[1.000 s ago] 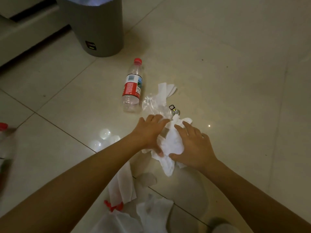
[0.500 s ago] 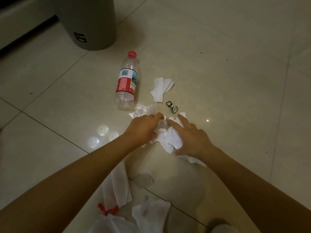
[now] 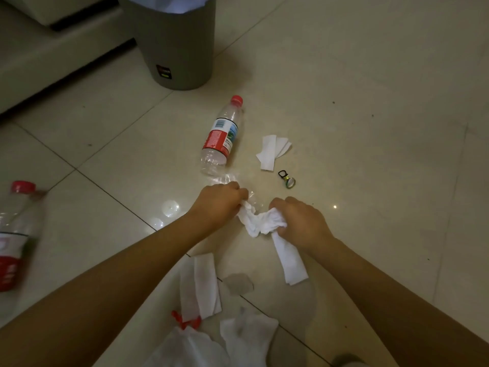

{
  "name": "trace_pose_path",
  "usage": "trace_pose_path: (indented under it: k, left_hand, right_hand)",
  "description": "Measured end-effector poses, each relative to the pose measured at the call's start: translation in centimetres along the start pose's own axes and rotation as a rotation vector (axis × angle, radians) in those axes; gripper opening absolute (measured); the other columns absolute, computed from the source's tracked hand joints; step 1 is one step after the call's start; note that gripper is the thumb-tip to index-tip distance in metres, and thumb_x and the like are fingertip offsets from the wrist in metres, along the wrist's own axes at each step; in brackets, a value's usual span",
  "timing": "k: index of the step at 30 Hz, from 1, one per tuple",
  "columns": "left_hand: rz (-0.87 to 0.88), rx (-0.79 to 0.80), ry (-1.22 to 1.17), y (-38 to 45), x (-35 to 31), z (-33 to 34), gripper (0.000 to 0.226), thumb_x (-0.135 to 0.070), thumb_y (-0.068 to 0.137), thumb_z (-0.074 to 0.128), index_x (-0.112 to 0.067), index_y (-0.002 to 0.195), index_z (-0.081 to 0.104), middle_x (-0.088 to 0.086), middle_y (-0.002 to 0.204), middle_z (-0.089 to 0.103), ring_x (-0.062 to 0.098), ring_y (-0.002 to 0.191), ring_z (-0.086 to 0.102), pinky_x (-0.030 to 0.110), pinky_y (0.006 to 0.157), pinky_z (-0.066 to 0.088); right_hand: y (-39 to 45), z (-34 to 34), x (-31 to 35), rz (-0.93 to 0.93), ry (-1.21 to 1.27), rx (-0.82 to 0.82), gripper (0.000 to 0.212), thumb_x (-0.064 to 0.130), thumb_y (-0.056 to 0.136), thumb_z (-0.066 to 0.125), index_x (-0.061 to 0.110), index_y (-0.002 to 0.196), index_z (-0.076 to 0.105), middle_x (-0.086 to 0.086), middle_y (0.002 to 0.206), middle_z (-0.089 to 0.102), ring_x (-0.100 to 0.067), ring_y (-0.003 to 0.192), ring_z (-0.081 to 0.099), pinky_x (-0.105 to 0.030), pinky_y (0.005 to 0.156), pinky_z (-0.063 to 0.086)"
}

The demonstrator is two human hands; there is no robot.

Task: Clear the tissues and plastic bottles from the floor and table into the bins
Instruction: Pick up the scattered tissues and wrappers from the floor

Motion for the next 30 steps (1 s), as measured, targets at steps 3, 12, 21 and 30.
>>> trace_pose_path:
  k: [3,12,21,30]
  left_hand:
    - [0.0,-0.043,0.032,-1.1,1.0,-2.1,0.026,-0.021,0.093,0.055,-0.017,0.119,0.059,0.005,0.106,0.065,0.023,0.088,0.064,0.032,0.074,0.054]
    - [-0.098,-0.231,0.176,-8.3,6.4,-10.4,0.025,-0.009,0.075,0.072,-0.016,0.098,0.067,0.006,0.079,0.067,0.028,0.058,0.062,0.026,0.044,0.044]
    - [-0.235,-0.284,0.366,-17.7,10.9,-16.8,0.034,-0.011,0.065,0.082,-0.015,0.095,0.067,0.004,0.072,0.066,0.018,0.049,0.059,0.022,0.042,0.033]
    - [-0.434,-0.347,0.475,-29.7,15.0,-24.8,0.034,-0.019,0.085,0.067,-0.017,0.118,0.059,0.008,0.097,0.068,0.023,0.074,0.066,0.028,0.054,0.048]
  right_hand:
    - [0.6,-1.5,2.3,-0.047,-0.033,-0.022,0.023,0.012,0.08,0.056,0.016,0.103,0.054,-0.004,0.086,0.05,-0.027,0.077,0.06,-0.03,0.06,0.043]
    - [1.8,-7.5,12.5,-0.239,-0.149,-0.134,0.036,0.019,0.083,0.055,0.024,0.118,0.05,-0.002,0.102,0.053,-0.023,0.088,0.056,-0.029,0.059,0.031]
    - [0.8,-11.2,24.3,-0.497,-0.137,-0.246,0.037,0.02,0.083,0.059,0.027,0.118,0.051,-0.001,0.108,0.055,-0.022,0.092,0.057,-0.029,0.061,0.043]
    - [-1.4,-14.9,37.0,-0.718,-0.082,-0.323,0.036,0.024,0.082,0.062,0.028,0.116,0.051,0.001,0.107,0.055,-0.021,0.092,0.056,-0.038,0.07,0.052]
Point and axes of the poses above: each hand's wrist, its own y-axis towards the middle knuckle, its own z-axis out of the palm, x = y × z, the point moved 8 cm from there along y, towards the middle knuckle
